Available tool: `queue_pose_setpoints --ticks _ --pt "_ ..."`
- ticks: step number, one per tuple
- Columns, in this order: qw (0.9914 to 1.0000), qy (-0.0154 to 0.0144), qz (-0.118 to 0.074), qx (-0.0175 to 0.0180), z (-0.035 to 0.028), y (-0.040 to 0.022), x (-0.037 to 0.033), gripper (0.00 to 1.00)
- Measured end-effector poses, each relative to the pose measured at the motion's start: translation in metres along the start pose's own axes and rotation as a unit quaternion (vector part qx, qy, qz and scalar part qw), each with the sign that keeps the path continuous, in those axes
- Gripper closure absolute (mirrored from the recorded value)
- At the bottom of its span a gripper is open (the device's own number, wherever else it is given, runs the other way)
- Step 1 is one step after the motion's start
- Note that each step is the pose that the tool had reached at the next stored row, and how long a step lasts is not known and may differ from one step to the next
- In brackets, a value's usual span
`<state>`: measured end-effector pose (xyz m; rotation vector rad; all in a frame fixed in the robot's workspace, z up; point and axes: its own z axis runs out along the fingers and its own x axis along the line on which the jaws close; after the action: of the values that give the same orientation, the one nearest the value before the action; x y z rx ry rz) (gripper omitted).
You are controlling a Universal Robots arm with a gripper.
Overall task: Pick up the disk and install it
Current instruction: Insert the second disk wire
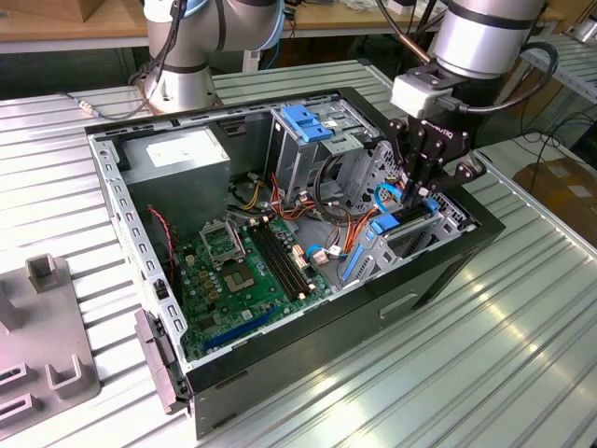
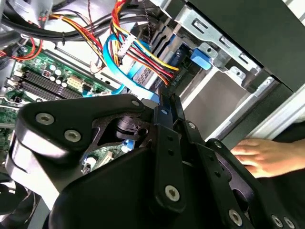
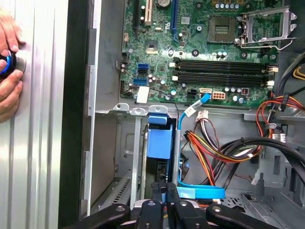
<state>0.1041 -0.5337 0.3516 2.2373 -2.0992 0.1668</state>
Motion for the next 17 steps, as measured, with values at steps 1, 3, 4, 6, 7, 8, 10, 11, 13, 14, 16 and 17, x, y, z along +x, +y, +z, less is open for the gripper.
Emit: queue_pose_setpoints --ticks 1,3,4,6,7,8,10,11,13,14,16,17 --pt "0.99995 -0.0094 0.0 0.0015 0.0003 0.0004 0.0004 0.84" --pt "0.99986 -0.0167 0.0 0.0032 0.0006 0.0006 0.0017 0.84" --pt "0.99982 -0.0184 0.0 0.0037 0.0017 0.001 0.0056 0.84" --pt "0.99981 -0.019 0.0 0.0038 0.0028 0.0011 0.0084 0.84" --pt "0.99981 -0.0193 0.0 0.0039 0.003 0.0011 0.0084 0.84" --pt "0.9998 -0.0198 0.0 0.0039 0.0037 0.0011 0.0084 0.84" --pt "0.99978 -0.0207 0.0 0.004 0.0044 0.0011 0.0083 0.84" --pt "0.99976 -0.0216 0.0 0.004 0.0048 0.0012 0.0082 0.84" --pt "0.99975 -0.0221 0.0 0.0041 0.0052 0.001 0.0082 0.84" --pt "0.99975 -0.0222 0.0 0.004 0.0053 0.001 0.0082 0.84" --pt "0.99973 -0.0229 0.0 0.0041 0.0057 0.0008 0.0081 0.84" --pt "0.99972 -0.0232 0.0 0.0041 0.006 0.0007 0.0081 0.84"
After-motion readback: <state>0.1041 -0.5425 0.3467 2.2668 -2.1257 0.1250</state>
